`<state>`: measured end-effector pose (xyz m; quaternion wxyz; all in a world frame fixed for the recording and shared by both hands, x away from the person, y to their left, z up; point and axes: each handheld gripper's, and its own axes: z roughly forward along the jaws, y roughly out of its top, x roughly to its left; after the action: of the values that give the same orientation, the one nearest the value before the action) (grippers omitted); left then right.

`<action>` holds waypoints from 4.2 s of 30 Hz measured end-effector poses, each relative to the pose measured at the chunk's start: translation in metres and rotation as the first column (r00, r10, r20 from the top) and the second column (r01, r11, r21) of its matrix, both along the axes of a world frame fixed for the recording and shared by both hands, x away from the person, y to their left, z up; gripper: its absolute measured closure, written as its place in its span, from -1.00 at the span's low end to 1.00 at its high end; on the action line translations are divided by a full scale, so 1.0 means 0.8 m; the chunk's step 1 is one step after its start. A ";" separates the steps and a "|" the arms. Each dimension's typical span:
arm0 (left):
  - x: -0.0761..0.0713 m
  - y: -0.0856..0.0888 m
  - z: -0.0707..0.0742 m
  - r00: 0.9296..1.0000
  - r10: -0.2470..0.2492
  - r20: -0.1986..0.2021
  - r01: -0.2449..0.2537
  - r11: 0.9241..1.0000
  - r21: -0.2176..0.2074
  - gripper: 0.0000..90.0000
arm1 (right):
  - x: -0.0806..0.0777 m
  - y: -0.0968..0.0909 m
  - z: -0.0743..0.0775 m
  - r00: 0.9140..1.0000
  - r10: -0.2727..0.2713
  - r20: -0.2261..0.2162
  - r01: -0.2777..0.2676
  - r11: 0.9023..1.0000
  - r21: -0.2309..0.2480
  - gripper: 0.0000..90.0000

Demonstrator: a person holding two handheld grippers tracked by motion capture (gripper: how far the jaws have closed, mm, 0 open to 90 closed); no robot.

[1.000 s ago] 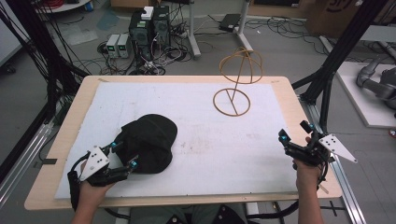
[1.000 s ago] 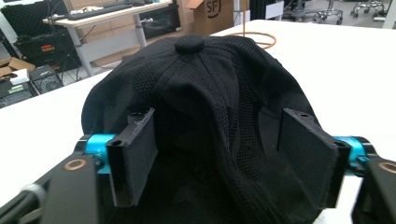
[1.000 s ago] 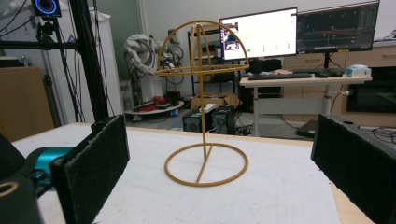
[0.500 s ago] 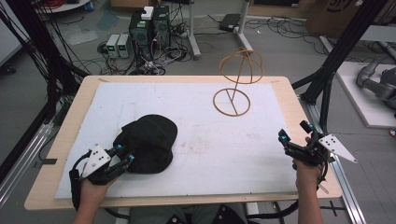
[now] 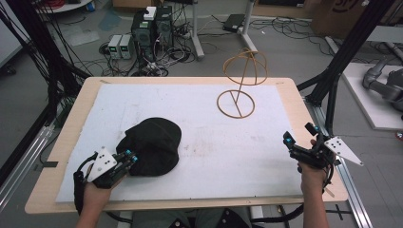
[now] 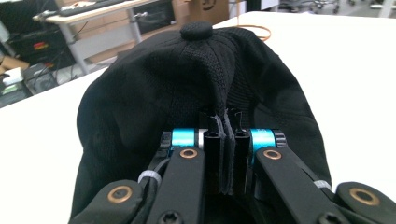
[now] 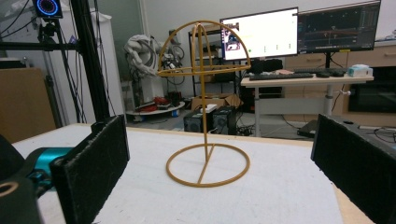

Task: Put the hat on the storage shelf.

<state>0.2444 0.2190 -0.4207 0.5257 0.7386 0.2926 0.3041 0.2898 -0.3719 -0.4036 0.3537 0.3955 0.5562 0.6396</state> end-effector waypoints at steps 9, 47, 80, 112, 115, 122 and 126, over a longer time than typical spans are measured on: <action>0.001 -0.001 0.004 1.000 -0.006 0.009 0.007 1.000 -0.029 0.95 | 0.000 0.000 0.000 1.000 0.000 0.000 0.000 1.000 0.001 -0.92; 0.014 -0.015 0.065 0.989 -0.058 0.139 0.073 0.992 -0.101 0.96 | 0.000 -0.001 -0.001 1.000 -0.005 0.001 0.005 1.000 0.005 -0.92; 0.062 -0.049 0.169 0.952 -0.040 0.303 0.091 0.983 -0.158 0.96 | 0.001 -0.001 -0.001 1.000 -0.005 -0.007 0.005 1.000 0.009 -0.92; 0.133 -0.106 0.245 0.932 -0.019 0.362 0.077 0.987 -0.145 0.96 | 0.003 -0.001 -0.003 1.000 -0.006 -0.007 0.006 1.000 0.011 -0.92; 0.141 -0.114 0.249 0.933 -0.026 0.359 0.081 0.987 -0.139 0.96 | 0.003 -0.001 -0.003 1.000 -0.002 -0.006 0.003 1.000 0.012 -0.92; 0.158 -0.133 0.258 0.931 -0.036 0.363 0.090 0.987 -0.132 0.96 | 0.003 -0.002 -0.004 1.000 -0.005 -0.009 0.005 1.000 0.015 -0.92; 0.167 -0.143 0.264 0.929 -0.038 0.368 0.092 0.987 -0.132 0.96 | 0.004 -0.003 -0.005 1.000 -0.007 -0.011 0.007 1.000 0.017 -0.92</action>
<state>0.3781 0.1043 -0.2094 0.6335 0.6380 0.1868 0.3959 0.2927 -0.3747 -0.4075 0.3495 0.4039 0.5513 0.6409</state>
